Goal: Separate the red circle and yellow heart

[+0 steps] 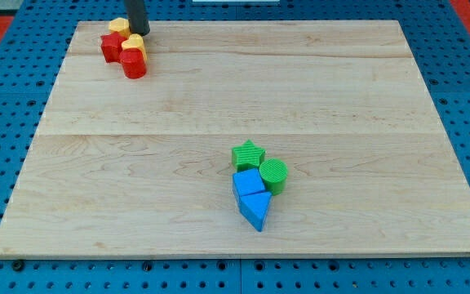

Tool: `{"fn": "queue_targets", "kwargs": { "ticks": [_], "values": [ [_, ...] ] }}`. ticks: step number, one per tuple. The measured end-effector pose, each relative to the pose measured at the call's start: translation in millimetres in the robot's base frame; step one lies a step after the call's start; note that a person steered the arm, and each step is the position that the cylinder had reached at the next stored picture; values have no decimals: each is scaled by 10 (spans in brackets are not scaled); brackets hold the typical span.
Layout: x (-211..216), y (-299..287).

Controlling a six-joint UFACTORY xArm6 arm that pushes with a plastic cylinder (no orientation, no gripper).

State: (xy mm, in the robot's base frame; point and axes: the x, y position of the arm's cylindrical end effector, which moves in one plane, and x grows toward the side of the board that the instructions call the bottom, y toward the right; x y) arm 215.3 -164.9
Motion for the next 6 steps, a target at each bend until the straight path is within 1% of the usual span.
{"fn": "queue_targets", "kwargs": {
  "ticks": [1,2,4,5,6],
  "values": [
    [168,248],
    [487,153],
    [742,139],
    [790,237],
    [457,327]
  ]
}}
